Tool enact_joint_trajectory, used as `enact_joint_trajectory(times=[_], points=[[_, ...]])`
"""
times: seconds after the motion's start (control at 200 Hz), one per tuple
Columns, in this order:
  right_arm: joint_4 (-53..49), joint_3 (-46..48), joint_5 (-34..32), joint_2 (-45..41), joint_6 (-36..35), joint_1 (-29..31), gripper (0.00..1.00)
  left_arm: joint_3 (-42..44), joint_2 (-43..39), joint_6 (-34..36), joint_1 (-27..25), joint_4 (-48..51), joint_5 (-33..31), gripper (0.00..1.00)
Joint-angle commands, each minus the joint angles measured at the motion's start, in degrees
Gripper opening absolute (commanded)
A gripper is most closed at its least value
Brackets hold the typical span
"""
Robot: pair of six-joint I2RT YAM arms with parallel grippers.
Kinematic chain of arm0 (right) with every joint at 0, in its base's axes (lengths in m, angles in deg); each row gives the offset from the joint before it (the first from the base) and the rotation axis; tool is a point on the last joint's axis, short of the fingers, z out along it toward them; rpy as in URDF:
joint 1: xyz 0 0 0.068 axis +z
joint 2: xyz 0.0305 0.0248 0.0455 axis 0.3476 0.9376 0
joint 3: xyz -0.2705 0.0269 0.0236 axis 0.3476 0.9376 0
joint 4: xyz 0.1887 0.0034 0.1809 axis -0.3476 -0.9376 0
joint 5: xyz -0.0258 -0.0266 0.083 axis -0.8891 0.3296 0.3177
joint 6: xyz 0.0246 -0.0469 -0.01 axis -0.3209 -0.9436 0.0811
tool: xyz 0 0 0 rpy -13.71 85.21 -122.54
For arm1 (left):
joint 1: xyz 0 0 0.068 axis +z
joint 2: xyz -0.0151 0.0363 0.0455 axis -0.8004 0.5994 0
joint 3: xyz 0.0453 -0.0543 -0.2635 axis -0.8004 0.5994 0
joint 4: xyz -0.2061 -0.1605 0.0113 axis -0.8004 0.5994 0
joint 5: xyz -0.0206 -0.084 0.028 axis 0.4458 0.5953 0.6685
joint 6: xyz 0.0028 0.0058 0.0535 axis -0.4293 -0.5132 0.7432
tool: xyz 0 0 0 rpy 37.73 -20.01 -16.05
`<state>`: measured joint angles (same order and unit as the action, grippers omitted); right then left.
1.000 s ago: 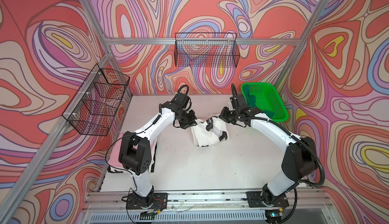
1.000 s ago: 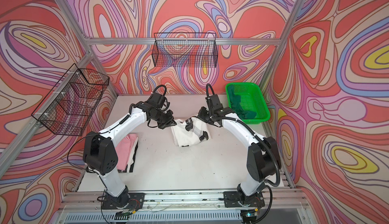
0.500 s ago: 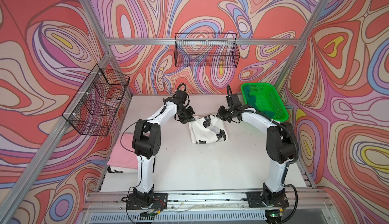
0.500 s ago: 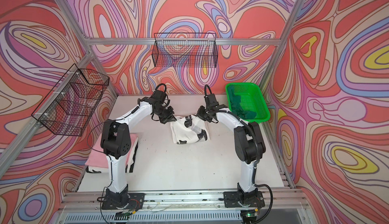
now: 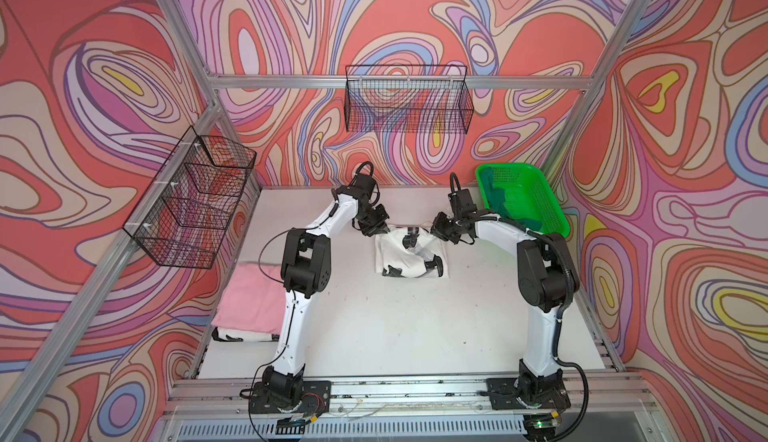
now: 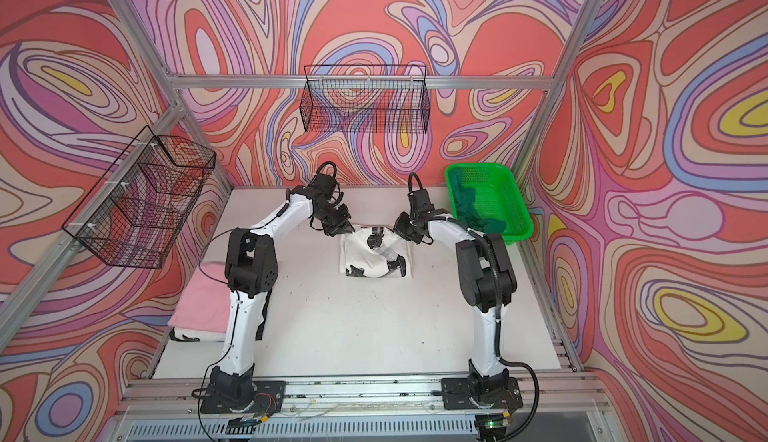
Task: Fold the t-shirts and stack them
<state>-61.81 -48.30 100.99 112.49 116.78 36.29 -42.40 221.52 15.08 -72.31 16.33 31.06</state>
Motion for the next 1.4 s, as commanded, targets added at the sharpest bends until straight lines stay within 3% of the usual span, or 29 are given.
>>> enact_joint_trajectory(times=[0.0, 0.07, 0.225, 0.376, 0.456, 0.561, 0.631, 0.731, 0.856, 0.966, 1.107, 1.232, 1.392], points=[[0.6, -0.8, -1.6, 1.0, 0.4, -0.2, 0.0, -2.6, 2.2, 1.5, 0.3, 3.6, 0.6, 0.18], [0.5, -1.1, -2.7, 0.4, 0.2, -0.2, 0.02, -4.5, 2.8, 2.1, 0.3, 4.7, 0.9, 0.25], [-1.6, -3.3, -5.2, -0.7, -1.1, -0.5, 0.27, -7.1, 1.6, 2.8, 0.4, 4.9, 2.2, 0.47], [1.0, -1.7, -5.5, -5.1, -3.6, -0.6, 0.42, -7.3, -4.5, 5.5, 0.3, 3.2, 4.3, 0.67], [4.7, 1.9, -4.9, -8.8, -4.8, -0.5, 0.54, -0.1, -11.0, 7.5, 0.3, -1.0, 4.5, 0.89], [6.0, 5.3, -2.0, -10.0, -7.6, -0.6, 0.6, 11.4, -17.5, 8.4, 0.6, -4.2, 3.2, 0.94], [6.7, 7.0, -0.5, -10.2, -9.5, -0.6, 0.6, 19.0, -20.8, 7.8, 1.7, -6.6, 4.1, 0.93], [11.2, 10.5, 3.2, -11.7, -10.3, -0.3, 0.6, 33.1, -25.9, 4.1, 2.1, -19.8, 8.0, 0.91], [12.2, 10.3, 5.4, -9.5, -11.5, 0.3, 0.46, 40.9, -27.6, 0.2, 0.6, -31.1, 13.7, 0.88], [13.1, 10.0, 6.9, -6.6, -10.6, 0.7, 0.26, 40.3, -26.3, -0.3, -2.1, -32.4, 14.2, 0.87], [15.7, 10.7, 6.9, -5.1, -9.5, 1.2, 0.19, 37.2, -23.8, -1.7, -5.2, -34.4, 13.4, 0.86], [17.1, 10.3, 6.8, -2.9, -9.0, 1.3, 0.18, 34.7, -18.8, -2.1, -6.7, -33.9, 13.0, 0.85], [15.8, 7.7, 1.2, -0.7, -10.2, 1.2, 0.15, 34.2, -15.3, 0.5, -6.1, -30.3, 9.3, 0.84]])
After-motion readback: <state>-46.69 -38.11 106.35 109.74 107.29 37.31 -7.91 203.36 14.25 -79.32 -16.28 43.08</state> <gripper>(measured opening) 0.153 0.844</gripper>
